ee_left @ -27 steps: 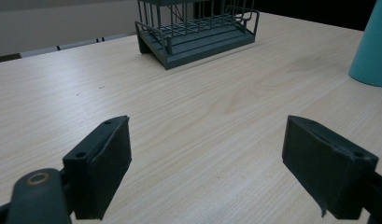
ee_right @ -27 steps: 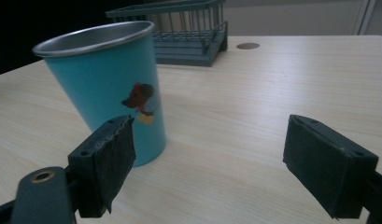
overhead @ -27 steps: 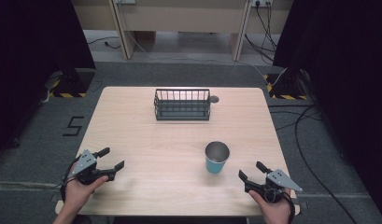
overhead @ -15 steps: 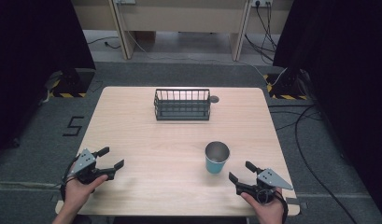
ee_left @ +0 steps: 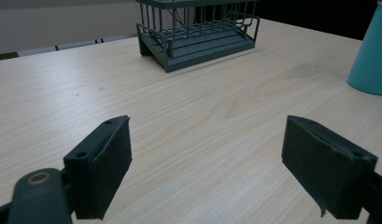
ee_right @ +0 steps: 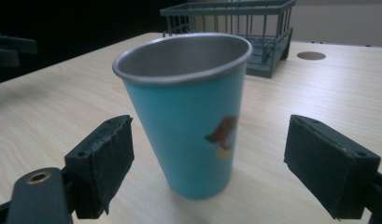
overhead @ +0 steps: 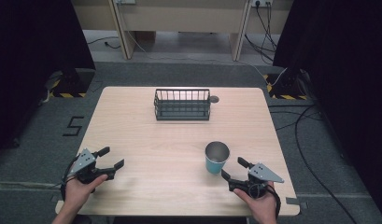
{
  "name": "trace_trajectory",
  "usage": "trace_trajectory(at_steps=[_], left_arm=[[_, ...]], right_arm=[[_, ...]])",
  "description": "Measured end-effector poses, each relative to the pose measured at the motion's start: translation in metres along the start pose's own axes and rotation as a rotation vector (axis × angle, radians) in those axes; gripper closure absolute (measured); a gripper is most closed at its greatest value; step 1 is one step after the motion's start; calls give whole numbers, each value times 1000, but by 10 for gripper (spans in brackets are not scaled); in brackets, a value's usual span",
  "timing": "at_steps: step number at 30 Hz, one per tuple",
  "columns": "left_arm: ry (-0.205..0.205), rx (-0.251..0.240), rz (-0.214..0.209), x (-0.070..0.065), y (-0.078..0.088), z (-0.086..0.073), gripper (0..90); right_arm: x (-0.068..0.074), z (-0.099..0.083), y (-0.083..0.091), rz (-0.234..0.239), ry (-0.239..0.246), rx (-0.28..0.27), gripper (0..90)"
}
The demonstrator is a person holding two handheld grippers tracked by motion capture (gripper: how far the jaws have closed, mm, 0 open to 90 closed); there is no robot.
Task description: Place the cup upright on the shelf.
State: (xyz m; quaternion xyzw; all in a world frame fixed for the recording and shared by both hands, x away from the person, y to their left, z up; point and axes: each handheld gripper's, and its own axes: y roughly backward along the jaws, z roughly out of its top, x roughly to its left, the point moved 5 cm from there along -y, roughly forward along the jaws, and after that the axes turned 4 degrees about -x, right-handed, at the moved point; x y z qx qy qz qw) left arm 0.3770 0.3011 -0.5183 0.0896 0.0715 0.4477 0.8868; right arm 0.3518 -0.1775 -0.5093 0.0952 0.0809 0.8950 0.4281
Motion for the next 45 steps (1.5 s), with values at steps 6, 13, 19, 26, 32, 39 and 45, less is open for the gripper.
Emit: trace_trajectory(at_steps=[6,13,19,26,32,39,45], left_arm=[[0,-5,-6,-1,0,1,155],[0,2,-13,-1,-1,0,158],[-1,2,-15,-2,-1,0,159],[0,-1,-23,-2,-1,0,169],[-1,-3,-23,-2,-1,0,172],[0,-7,-20,-2,0,1,175],[0,-10,-18,-2,0,1,178]], right_arm=[[6,6,-18,16,15,8,160],[10,7,-37,27,40,31,158],[12,7,-48,20,46,34,150],[12,7,-57,17,64,46,155],[15,7,-59,24,65,35,162],[19,13,-58,47,40,4,163],[18,26,-57,36,33,-39,162]])
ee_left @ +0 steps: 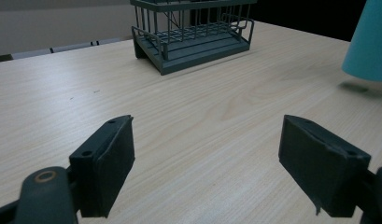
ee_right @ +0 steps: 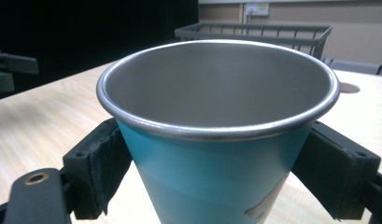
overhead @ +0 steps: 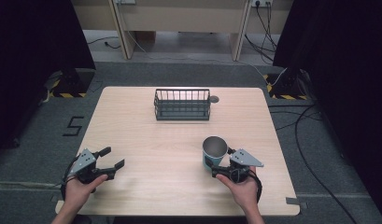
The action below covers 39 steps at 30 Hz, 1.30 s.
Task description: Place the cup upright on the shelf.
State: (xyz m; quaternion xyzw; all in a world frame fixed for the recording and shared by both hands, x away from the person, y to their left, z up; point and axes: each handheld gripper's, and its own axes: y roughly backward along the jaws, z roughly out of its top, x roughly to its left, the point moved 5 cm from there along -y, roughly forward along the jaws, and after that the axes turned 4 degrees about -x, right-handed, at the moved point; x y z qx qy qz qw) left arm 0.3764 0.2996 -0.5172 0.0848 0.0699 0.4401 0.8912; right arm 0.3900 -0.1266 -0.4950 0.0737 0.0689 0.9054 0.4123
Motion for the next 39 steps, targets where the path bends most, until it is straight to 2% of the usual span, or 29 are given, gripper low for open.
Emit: trace_trajectory(at_steps=[3,12,39], left_arm=[[1,0,0,0,0,0,178],[1,-1,-1,0,0,0,179],[2,-5,1,0,0,1,180]], right_arm=[[-2,7,-1,-17,15,-20,163],[-8,23,-5,-46,19,-57,163],[-14,55,-33,-59,11,-112,162]])
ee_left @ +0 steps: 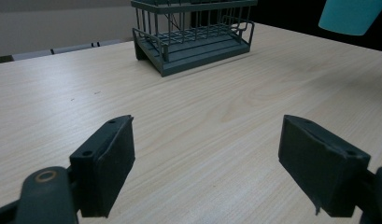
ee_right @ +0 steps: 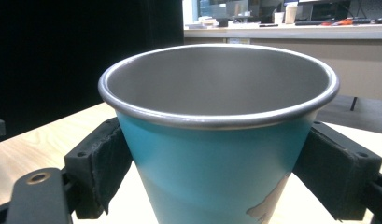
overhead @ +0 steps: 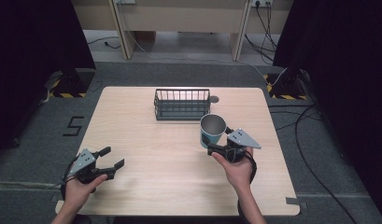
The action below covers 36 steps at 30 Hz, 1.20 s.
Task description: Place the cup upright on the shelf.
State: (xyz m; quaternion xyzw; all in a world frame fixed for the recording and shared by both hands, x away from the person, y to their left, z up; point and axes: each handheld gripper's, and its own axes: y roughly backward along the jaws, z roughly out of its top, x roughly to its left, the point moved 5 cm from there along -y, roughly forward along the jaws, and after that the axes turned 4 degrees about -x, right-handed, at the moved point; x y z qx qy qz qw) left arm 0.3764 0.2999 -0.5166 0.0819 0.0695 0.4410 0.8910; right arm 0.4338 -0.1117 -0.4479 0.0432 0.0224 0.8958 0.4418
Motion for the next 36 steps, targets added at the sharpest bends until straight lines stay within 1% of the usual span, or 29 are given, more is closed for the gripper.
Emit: trace_trajectory(at_steps=[10,20,22,29,36], left_arm=[[1,-2,0,0,0,0,180],[3,-4,0,0,0,0,180],[3,-4,0,0,0,0,180],[4,-6,-1,0,0,1,180],[5,-8,-1,0,0,1,180]], right_arm=[[-4,4,-10,-19,-6,0,163],[-4,9,-24,-17,-1,3,163],[-3,9,-26,-18,-6,6,162],[-3,16,-39,-17,-5,-7,162],[-4,23,-49,-25,-17,-20,163]])
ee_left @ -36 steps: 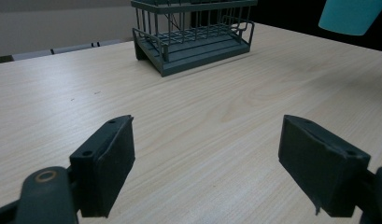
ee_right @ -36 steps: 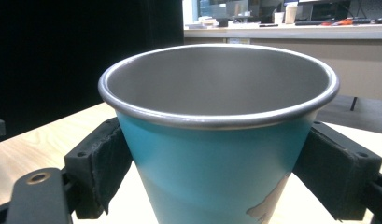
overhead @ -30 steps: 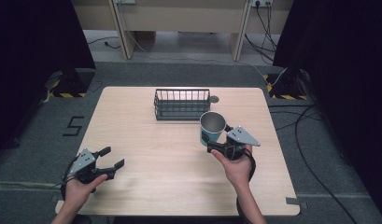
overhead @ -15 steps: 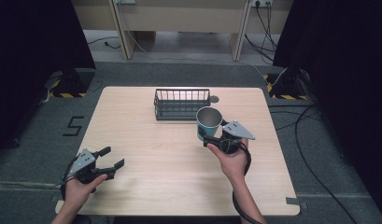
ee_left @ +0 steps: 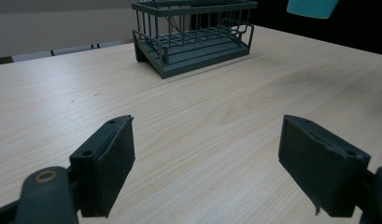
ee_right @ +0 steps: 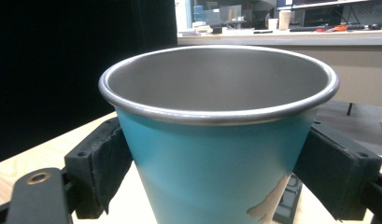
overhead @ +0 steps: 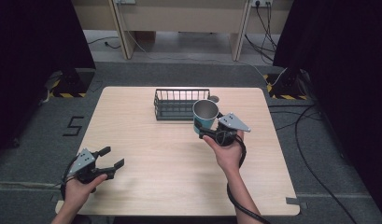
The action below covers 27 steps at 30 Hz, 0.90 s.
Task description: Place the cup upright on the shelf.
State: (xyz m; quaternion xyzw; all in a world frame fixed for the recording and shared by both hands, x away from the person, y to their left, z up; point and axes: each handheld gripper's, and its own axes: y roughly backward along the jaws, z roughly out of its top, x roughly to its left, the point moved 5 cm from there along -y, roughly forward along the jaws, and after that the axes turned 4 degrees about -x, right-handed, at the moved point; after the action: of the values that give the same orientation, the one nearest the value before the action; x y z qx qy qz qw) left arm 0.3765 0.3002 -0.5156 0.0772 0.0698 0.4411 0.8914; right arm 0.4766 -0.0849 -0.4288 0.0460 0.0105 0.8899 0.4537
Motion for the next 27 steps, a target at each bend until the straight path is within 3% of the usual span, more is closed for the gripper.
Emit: trace_trajectory(at_steps=[27], left_arm=[[3,-2,-3,0,0,0,180]], right_arm=[[-9,14,-28,-34,-21,-15,162]])
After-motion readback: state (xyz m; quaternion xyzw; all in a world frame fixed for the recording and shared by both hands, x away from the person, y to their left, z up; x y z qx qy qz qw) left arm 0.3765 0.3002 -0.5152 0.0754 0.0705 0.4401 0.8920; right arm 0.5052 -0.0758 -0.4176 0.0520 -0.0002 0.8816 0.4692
